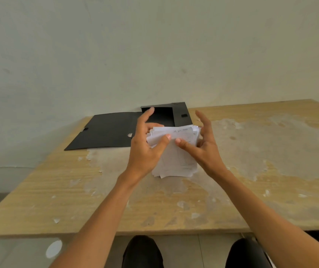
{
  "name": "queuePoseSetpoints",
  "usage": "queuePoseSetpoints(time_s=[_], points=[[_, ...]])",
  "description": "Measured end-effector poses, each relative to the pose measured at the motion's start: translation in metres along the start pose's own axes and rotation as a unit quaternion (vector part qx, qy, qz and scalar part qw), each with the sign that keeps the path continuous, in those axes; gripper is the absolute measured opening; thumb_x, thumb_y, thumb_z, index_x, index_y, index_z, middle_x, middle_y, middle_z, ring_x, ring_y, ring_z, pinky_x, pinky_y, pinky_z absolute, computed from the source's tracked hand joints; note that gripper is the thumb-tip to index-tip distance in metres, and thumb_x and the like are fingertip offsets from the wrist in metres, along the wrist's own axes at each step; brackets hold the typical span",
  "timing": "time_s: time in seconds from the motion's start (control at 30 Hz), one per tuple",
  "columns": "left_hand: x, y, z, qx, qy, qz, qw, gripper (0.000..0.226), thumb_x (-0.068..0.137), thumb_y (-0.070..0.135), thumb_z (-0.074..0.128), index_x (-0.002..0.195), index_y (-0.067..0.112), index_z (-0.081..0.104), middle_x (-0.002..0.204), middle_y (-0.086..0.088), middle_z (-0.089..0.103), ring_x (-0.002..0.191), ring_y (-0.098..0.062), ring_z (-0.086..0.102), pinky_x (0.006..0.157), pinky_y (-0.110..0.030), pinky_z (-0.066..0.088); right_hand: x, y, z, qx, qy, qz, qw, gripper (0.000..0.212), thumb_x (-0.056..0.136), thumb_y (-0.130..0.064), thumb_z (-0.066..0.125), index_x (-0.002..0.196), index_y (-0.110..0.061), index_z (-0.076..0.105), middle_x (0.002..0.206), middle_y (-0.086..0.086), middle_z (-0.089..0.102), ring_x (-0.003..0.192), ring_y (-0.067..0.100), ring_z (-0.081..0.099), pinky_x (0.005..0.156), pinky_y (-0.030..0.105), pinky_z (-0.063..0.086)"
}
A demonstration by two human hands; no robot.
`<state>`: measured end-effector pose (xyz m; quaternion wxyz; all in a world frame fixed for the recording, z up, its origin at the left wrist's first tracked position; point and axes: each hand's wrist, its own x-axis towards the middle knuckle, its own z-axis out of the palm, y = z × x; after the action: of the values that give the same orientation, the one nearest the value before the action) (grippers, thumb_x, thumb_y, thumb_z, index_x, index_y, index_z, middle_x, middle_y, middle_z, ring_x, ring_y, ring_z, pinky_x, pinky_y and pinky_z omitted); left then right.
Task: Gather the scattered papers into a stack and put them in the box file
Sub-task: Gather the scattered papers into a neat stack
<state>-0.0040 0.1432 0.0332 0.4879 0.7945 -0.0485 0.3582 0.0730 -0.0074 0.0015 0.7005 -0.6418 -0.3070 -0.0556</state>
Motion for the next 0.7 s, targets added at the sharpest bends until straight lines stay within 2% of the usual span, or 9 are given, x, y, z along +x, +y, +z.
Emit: queuePoseSetpoints(time_s=[0.07,0.13,0.2,0.3,0.37,0.4,0.5,0.63,0.7], points=[[0.005,-0.002,0.001,0.065,-0.032,0.086,0.994,0.049,0.088,0.011,0.063,0.132,0.025,0.047,0.111,0.000,0.063,0.097,-0.002,0.059,0.085,-0.021,0.050,0.006,-0.008,-0.005,-0.061,-0.015,-0.036,0.997,0.075,0.079,-0.033,0.073,0.137,-0.052,0.029,0.114,-0.006,0.054,0.097,0.017,0.062,0.075,0.027,0.057],[0.009,-0.007,0.001,0.114,-0.033,0.137,0.983,0.034,0.089,0.008,0.062,0.122,0.014,0.061,0.109,-0.002,0.063,0.098,-0.001,0.057,0.088,-0.020,0.047,0.013,-0.013,-0.008,-0.165,-0.029,-0.082,0.982,0.053,0.082,-0.038,0.067,0.130,-0.044,0.047,0.117,-0.004,0.053,0.105,0.015,0.056,0.079,0.028,0.053],[0.011,-0.010,0.001,0.124,-0.020,0.143,0.982,0.032,0.087,0.009,0.064,0.119,0.013,0.063,0.107,-0.004,0.062,0.098,-0.003,0.056,0.088,-0.014,0.044,0.017,-0.017,-0.010,-0.221,-0.044,-0.107,0.968,0.036,0.082,-0.038,0.063,0.117,-0.030,0.063,0.116,-0.003,0.054,0.105,0.009,0.052,0.082,0.030,0.052],[0.009,-0.010,0.003,0.091,-0.004,0.110,0.990,0.031,0.085,0.016,0.068,0.115,0.019,0.060,0.108,0.002,0.061,0.099,-0.004,0.057,0.086,-0.017,0.046,0.020,-0.020,-0.012,-0.236,-0.050,-0.115,0.964,0.029,0.084,-0.036,0.063,0.111,-0.026,0.068,0.113,-0.006,0.055,0.102,0.001,0.051,0.080,0.024,0.049],[0.004,-0.010,0.005,0.034,0.015,0.051,0.998,0.030,0.083,0.014,0.070,0.108,0.020,0.055,0.100,0.008,0.059,0.089,-0.005,0.059,0.074,-0.019,0.051,0.019,-0.020,-0.010,-0.180,-0.043,-0.080,0.979,0.028,0.084,-0.035,0.064,0.111,-0.030,0.066,0.108,-0.006,0.059,0.096,0.009,0.057,0.076,0.032,0.053],[0.002,-0.010,0.007,-0.006,0.030,0.014,0.999,0.035,0.081,0.011,0.072,0.108,0.019,0.051,0.098,0.008,0.057,0.084,-0.005,0.058,0.068,-0.019,0.051,0.017,-0.019,-0.009,-0.116,-0.032,-0.043,0.992,0.031,0.083,-0.033,0.066,0.114,-0.033,0.061,0.105,-0.005,0.061,0.092,0.013,0.061,0.074,0.034,0.055],[-0.005,-0.011,0.016,-0.137,0.091,-0.076,0.983,0.059,0.077,0.004,0.075,0.120,0.022,0.040,0.103,0.000,0.053,0.087,-0.011,0.061,0.070,-0.022,0.055,0.009,-0.014,0.000,0.079,0.024,0.078,0.994,0.048,0.076,-0.029,0.070,0.117,-0.035,0.045,0.104,0.006,0.061,0.086,0.017,0.065,0.070,0.029,0.054],[-0.013,-0.011,0.031,-0.141,0.096,-0.098,0.980,0.058,0.077,0.008,0.075,0.122,0.022,0.042,0.110,0.004,0.055,0.094,-0.006,0.060,0.076,-0.023,0.053,0.001,-0.006,0.015,0.105,0.013,0.105,0.989,0.043,0.076,-0.024,0.071,0.114,-0.014,0.053,0.107,0.008,0.067,0.084,0.015,0.067,0.067,0.025,0.052],[-0.013,-0.008,0.032,-0.147,0.110,-0.098,0.978,0.059,0.080,0.007,0.072,0.127,0.022,0.040,0.108,0.005,0.055,0.090,-0.004,0.061,0.073,-0.021,0.052,0.000,-0.004,0.018,0.099,0.029,0.099,0.990,0.041,0.076,-0.024,0.072,0.111,-0.014,0.052,0.109,0.009,0.065,0.087,0.016,0.065,0.066,0.023,0.053]])
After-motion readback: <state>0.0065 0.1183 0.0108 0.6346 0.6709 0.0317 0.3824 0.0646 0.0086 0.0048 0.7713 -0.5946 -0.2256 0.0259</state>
